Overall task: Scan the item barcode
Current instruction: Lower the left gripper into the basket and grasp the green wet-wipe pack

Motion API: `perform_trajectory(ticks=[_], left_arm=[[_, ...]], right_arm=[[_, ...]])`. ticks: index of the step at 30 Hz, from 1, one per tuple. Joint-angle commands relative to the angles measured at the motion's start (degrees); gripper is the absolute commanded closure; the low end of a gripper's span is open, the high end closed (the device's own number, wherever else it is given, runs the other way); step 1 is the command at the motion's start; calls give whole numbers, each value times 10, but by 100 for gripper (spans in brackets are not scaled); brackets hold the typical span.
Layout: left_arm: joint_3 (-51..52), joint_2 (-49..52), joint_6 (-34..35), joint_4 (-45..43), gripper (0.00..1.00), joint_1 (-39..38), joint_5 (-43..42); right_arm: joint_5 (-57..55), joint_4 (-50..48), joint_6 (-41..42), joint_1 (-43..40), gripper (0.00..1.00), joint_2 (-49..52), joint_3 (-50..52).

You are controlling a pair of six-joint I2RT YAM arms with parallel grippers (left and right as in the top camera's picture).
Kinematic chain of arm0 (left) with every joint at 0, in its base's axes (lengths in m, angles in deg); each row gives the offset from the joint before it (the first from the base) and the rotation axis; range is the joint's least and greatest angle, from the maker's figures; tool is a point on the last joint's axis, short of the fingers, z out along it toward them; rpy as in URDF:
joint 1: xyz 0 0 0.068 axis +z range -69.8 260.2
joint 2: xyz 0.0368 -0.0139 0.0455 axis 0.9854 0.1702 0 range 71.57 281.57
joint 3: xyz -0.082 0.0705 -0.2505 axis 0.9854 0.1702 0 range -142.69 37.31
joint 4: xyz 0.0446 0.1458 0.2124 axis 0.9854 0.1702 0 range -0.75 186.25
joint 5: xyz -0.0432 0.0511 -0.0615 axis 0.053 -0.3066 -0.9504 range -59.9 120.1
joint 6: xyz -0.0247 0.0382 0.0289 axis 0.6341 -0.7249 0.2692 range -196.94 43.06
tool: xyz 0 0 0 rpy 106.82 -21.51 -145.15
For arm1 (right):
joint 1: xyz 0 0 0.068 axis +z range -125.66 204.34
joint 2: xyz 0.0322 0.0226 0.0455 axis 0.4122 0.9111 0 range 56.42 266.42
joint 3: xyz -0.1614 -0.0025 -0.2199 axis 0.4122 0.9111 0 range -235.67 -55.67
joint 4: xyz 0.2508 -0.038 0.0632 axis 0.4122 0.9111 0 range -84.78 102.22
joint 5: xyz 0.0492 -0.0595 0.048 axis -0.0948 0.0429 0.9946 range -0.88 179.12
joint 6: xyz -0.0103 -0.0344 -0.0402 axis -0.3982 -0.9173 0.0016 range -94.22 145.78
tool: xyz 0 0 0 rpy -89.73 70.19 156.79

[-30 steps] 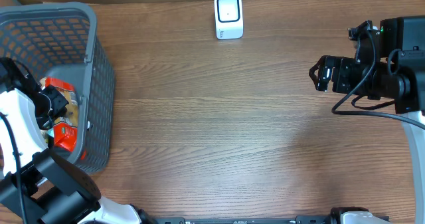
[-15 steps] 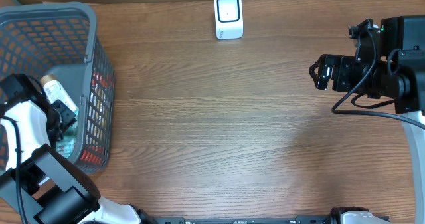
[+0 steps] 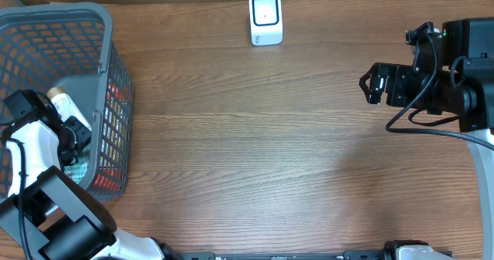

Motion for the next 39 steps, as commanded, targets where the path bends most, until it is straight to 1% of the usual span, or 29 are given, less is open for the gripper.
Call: perform_trajectory(ticks=[1,4,7,14,16,18,20,23,25,27,28,31,34,35,39], left_arm=[[9,-1,0,23,44,1,58],[9,-1,2,38,37,1,70],[21,-1,1,35,32,0,71],[105,0,2,-33,21,0,91],[110,0,2,-39,21,0,91],[110,0,2,-40,25,0,91],[110,0,1,-40,26,0,91],[110,0,1,-41,33,0,90],[110,0,1,-41,46,0,84],[110,0,1,-40,92,-1,80],[110,0,1,-40,96,-1,80],[109,0,1,-41,96,-1,80],[88,0,0,-23,96,-1,55],[70,-1,-2,-8,96,-1,38],[-61,-3,-3,85,96,-1,-36]], right_arm=[[-4,0,-2,3,0,-5,2],[-4,-2,-3,3,0,-5,2],[-4,-7,-3,3,0,-5,2],[-4,-2,-3,3,0,14,2],[-4,2,-3,3,0,23,2],[-4,4,-2,3,0,31,2],[-3,5,-2,3,0,40,2],[-3,4,-2,3,0,48,2],[-3,4,-2,3,0,52,2],[-3,4,-2,3,0,52,2],[-3,4,-2,3,0,52,2],[-3,4,-2,3,0,52,2],[-3,3,-2,3,0,52,2],[-3,2,-2,3,0,52,2],[-3,0,-2,3,0,52,2]])
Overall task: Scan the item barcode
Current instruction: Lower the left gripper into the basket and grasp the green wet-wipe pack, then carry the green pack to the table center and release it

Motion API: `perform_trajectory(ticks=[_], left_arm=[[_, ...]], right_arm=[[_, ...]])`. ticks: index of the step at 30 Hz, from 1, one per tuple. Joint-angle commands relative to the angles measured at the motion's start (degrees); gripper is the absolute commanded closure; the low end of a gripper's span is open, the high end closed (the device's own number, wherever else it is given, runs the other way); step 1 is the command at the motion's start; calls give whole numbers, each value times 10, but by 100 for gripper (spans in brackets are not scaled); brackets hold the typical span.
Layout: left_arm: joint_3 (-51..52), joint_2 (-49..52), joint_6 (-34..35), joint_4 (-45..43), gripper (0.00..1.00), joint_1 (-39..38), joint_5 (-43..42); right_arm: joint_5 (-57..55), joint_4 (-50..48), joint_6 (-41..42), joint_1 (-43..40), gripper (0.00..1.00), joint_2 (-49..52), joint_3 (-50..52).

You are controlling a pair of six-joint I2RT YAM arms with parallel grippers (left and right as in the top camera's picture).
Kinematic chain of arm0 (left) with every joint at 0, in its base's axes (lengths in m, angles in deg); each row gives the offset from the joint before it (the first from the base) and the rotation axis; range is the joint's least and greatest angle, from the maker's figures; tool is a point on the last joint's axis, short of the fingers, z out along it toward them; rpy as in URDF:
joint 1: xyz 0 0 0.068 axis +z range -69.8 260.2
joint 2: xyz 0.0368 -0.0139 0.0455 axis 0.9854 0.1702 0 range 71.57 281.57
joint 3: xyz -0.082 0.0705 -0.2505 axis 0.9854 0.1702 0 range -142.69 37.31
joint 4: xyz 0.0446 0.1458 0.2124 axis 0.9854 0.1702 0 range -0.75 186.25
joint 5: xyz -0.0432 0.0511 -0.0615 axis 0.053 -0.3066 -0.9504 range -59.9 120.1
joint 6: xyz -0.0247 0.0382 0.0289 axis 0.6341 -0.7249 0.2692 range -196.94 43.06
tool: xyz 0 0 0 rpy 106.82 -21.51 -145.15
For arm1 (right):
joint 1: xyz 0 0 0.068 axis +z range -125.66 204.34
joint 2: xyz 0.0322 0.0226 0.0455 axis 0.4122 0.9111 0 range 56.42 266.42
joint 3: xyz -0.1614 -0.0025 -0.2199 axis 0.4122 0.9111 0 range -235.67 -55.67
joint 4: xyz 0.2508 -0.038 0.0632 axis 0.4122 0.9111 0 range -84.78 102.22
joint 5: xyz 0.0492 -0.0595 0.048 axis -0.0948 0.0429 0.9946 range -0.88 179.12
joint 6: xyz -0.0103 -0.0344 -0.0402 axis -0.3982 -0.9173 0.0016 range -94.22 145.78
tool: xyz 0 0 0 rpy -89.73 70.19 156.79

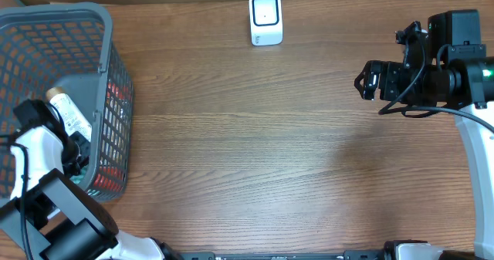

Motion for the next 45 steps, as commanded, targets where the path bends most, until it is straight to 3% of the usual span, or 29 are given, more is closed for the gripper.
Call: perform_trajectory(ticks=[1,7,11,20,27,32,37,42,45], left_arm=[[-127,8,2,66,96,-3,-124],[-334,8,1,193,96,-4,-155],[-421,8,-8,252,96,-4,-160],[-514,3,-37,309,96,-12,-244],[-586,-36,-37,319,96,-70,-273],[-644,-87,-37,309,96,-163,-252],[-634,-98,-18,334,96,-342,-197],[-523,-53,85,316,96,-508,-108],[-447,-14,123,277,96,-568,-105]], right_arm=[[-3,-3,-2,3,0,-2,1],[-3,-1,-2,3,0,-2,1],[-3,0,-2,3,0,-2,1],[-3,0,0,3,0,-2,1],[-3,2,0,3,0,-2,1],[-3,1,0,3,0,-2,1],[-3,-1,0,3,0,-2,1],[-3,-1,0,3,0,-2,1],[-3,-1,0,3,0,-2,1]])
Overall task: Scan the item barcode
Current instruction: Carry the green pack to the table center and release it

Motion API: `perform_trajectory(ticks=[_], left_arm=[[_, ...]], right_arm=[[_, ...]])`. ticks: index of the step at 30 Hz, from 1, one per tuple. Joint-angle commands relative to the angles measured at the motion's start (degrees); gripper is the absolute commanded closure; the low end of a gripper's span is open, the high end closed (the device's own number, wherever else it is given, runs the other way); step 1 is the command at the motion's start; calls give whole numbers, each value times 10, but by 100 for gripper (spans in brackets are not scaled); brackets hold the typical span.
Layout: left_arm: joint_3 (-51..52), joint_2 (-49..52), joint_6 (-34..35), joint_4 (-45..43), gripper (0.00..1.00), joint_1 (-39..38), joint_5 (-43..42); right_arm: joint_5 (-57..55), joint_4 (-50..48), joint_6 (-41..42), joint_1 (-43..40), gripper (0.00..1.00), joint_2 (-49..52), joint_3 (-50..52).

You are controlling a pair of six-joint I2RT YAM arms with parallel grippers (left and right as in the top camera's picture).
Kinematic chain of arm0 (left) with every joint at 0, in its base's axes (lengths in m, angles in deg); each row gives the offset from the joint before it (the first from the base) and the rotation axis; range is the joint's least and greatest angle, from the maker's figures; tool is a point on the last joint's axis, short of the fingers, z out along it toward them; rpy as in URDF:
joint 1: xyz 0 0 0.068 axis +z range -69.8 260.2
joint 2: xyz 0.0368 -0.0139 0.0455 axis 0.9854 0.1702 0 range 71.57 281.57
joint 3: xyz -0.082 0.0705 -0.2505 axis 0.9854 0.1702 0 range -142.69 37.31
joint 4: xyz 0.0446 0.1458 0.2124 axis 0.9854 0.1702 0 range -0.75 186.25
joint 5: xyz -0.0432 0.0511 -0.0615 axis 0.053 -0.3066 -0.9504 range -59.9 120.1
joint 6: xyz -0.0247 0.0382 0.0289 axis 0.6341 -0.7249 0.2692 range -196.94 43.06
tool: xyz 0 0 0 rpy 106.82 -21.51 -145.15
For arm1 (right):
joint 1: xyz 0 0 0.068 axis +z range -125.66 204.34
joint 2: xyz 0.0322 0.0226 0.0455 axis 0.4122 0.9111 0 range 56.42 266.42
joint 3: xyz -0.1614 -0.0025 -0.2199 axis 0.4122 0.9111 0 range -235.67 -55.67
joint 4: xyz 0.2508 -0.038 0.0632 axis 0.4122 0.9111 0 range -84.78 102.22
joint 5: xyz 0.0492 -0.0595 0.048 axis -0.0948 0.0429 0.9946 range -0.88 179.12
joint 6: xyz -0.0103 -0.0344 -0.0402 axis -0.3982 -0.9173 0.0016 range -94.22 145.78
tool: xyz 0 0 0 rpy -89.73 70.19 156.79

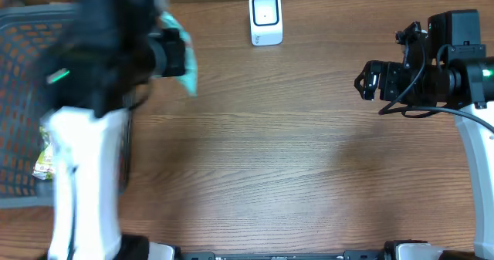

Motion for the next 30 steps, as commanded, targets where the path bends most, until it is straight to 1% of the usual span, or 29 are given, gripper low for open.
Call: perform_trajectory(ticks=[1,5,7,9,12,15,18,20,22,23,26,27,30], left_arm=[[102,73,96,-38,96,-81,41],[168,144,220,-84,96,-131,33],[176,186,276,-90,96,-153,23],[176,228,312,-98,96,-174,-4],[176,275,314,-132,96,-201,-53],[176,295,313,-172,96,-213,-99],[167,291,283,-202,76,-211,-122],[144,285,267,-196,57,-199,-123],[107,278,254,-176,46,-181,-117],[80,274,245,-158,44,-169,-112],[-2,262,214,-99,44,-129,-111],[-66,251,192,-51,44,-97,-111],[-164,231,155,25,45,-38,-111]], right_arm=[[-3,-2,-1,3,0,-2,0],[-4,-2,-1,3,0,-2,0],[-4,-2,-1,3,0,-2,0],[-4,-2,-1,3,0,-2,0],[-4,-2,-1,3,0,-2,0],[-4,0,-1,3,0,-2,0],[-4,3,-1,3,0,-2,0],[-4,3,-1,3,0,-2,0],[-4,3,-1,3,0,-2,0],[-4,3,-1,3,0,-2,0],[-4,3,-1,3,0,-2,0],[-3,3,-1,3,0,-2,0],[-4,3,-1,3,0,-2,0]])
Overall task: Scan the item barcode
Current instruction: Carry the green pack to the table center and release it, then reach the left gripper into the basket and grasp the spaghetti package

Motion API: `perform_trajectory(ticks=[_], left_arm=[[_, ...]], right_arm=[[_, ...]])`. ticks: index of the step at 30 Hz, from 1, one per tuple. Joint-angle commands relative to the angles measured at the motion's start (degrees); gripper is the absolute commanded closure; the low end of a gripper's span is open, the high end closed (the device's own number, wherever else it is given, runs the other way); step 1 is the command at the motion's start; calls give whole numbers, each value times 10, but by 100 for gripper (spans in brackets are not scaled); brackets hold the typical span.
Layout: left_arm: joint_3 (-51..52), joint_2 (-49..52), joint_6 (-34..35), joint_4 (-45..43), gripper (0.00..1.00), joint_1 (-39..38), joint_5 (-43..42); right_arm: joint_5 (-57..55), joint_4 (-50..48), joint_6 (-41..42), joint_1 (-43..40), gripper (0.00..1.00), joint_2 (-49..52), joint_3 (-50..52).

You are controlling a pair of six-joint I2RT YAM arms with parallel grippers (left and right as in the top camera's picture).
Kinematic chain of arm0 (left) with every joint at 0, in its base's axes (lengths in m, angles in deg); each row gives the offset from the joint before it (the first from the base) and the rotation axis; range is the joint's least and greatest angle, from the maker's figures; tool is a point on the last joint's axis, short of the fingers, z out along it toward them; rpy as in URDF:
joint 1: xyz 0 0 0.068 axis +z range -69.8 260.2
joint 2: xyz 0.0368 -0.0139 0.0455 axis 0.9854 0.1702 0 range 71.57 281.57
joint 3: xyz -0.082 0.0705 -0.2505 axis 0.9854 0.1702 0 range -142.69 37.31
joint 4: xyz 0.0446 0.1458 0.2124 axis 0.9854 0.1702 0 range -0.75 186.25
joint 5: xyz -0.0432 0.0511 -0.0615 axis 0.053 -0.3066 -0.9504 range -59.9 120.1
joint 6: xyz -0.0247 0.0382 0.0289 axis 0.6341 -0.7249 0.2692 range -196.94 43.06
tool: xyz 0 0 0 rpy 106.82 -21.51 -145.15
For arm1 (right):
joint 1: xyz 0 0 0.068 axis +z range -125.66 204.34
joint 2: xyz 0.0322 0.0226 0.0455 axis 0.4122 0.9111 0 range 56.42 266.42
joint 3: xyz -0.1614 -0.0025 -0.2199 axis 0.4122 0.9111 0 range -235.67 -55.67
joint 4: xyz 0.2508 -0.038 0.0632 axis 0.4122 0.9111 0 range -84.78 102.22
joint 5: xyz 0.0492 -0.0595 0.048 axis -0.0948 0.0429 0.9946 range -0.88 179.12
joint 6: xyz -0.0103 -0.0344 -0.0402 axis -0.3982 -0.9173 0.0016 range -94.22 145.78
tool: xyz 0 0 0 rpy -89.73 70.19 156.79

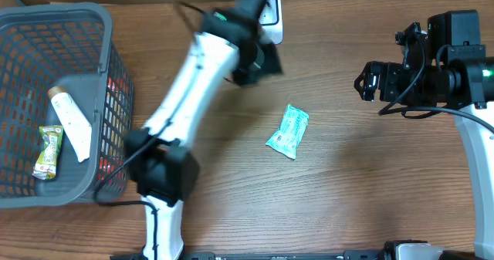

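A teal packet (pixel 288 130) lies flat on the wooden table (pixel 231 183), right of centre, with nothing touching it. My left arm reaches up across the table; its gripper (pixel 265 59) is blurred, sits just below the white scanner (pixel 270 13) at the back edge, and holds nothing, its jaws seemingly apart. It is well up and left of the packet, and part of the scanner is hidden behind the arm. My right gripper (pixel 369 82) hovers at the right side, open and empty, pointing left.
A grey mesh basket (pixel 108 82) stands at the far left. Inside it lie a white tube (pixel 69 121), a yellow-green packet (pixel 48 150) and something red (pixel 114 98) by its right wall. A cardboard edge runs along the back.
The teal packet was in my left gripper, up in the air near the basket's right rim. It now lies loose on the table right of centre, and the left gripper is by the scanner. The right arm is unmoved.
At first my left gripper was down inside the basket among the items, and it was still there at the second moment. Then it was raised beside the basket with the teal packet held. Now the packet rests on the table and the gripper is empty. The right arm only shifted slightly early on.
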Motion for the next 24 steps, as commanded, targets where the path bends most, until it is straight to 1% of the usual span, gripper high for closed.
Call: perform_trajectory(ticks=[1,4,6,9,11,13,14,16,18,21,24], left_arm=[[-141,-68,-80,76,45,90,-1],[-209,-98,-105,135,45,158,19],[-237,-123,-114,169,44,212,48],[-245,-163,-115,207,39,305,95],[-240,-179,-149,207,37,364,100],[-237,-184,-157,207,36,416,102],[-231,-183,-165,207,35,465,102],[-213,-180,-165,207,36,504,102],[-175,-176,-167,207,36,537,106],[-107,-168,-170,202,41,558,143],[-19,-161,-194,169,43,563,183]], right_arm=[[-3,-2,-1,3,0,-2,0],[-3,-2,-1,3,0,-2,0],[-3,-3,-1,3,0,-2,0],[-3,-3,-1,3,0,-2,0],[-3,-3,-1,3,0,-2,0],[-3,-4,-1,3,0,-2,0],[-3,-5,-1,3,0,-2,0],[-3,-4,0,3,0,-2,0],[-3,-2,-1,3,0,-2,0],[-3,-2,-1,3,0,-2,0],[-3,-5,-1,3,0,-2,0]])
